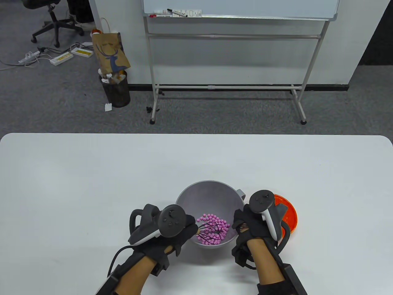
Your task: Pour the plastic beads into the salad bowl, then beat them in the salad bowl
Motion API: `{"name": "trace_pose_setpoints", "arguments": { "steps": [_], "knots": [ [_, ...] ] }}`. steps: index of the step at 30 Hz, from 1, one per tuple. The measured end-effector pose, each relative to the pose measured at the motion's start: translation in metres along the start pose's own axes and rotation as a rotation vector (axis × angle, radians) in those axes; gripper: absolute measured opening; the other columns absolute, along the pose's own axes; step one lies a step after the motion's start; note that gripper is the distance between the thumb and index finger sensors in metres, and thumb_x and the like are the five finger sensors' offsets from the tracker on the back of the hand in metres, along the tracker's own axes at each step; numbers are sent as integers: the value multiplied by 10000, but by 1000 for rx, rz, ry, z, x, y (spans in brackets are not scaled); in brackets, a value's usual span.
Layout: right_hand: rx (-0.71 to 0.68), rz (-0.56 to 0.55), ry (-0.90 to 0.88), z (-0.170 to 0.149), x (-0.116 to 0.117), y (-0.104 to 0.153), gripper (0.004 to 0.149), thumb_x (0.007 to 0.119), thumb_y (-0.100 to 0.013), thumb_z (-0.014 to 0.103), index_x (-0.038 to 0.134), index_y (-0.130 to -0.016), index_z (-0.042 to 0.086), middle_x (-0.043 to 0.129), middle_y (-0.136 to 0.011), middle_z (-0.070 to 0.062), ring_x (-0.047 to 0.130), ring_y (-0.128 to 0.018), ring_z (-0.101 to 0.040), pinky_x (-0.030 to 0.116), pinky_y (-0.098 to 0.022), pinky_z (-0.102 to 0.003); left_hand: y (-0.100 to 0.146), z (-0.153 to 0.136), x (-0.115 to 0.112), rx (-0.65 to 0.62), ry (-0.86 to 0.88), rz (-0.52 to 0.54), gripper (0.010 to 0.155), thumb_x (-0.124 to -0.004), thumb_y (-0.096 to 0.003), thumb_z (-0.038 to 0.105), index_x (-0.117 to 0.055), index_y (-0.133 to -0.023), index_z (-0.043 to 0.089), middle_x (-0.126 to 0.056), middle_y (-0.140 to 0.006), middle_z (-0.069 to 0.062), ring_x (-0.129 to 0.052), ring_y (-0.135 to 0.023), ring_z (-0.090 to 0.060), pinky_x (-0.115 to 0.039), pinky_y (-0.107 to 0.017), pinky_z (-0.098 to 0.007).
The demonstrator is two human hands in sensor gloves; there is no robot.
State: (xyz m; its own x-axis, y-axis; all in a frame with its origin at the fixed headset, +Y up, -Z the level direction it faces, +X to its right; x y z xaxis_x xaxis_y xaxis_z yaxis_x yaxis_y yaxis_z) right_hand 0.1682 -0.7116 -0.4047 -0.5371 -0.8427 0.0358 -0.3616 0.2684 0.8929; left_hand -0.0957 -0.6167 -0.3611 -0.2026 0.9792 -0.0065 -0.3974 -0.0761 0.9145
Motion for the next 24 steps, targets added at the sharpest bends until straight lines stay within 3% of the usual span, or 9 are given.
{"name": "trace_pose_setpoints", "arguments": {
  "steps": [8,14,24],
  "knots": [
    [-1,-1,0,0,0,0,510,792,-481,466,838,-840,107,1024,-422,-33,1018,-48,-141,860,-181,-353,-3,-6,-4,50,-96,135,454,-844,-447,586,-949,-789,305,-1023,-205,117,-999,-84,-72,-898,-426,-384],
    [-3,-1,0,0,0,0,511,791,-481,467,837,-841,108,1024,-422,-31,1018,-47,-139,860,-181,-352,-1,-13,5,93,-177,151,432,-882,-428,572,-962,-770,320,-1026,-191,100,-998,-77,-86,-895,-431,-390],
    [-1,-1,1,0,0,0,510,791,-481,467,838,-840,108,1025,-421,-32,1018,-48,-140,860,-181,-353,4,-11,19,76,-151,-18,432,-892,-436,562,-982,-752,282,-1028,-179,96,-995,-71,-84,-897,-435,-379]
  ]
}}
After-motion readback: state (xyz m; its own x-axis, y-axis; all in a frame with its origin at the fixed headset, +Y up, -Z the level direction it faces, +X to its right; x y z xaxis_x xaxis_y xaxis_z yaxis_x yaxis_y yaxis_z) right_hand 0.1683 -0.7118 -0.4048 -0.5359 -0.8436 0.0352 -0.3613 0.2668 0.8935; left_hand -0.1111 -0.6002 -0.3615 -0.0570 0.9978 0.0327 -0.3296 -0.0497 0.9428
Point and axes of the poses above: the tracker on the back of each hand, its own z axis roughly to the thumb side, its own y axis roughly from the fingertips to the wrist, x = y × z, the point moved 5 cm from there along -y, roughly from the wrist to the fingertips
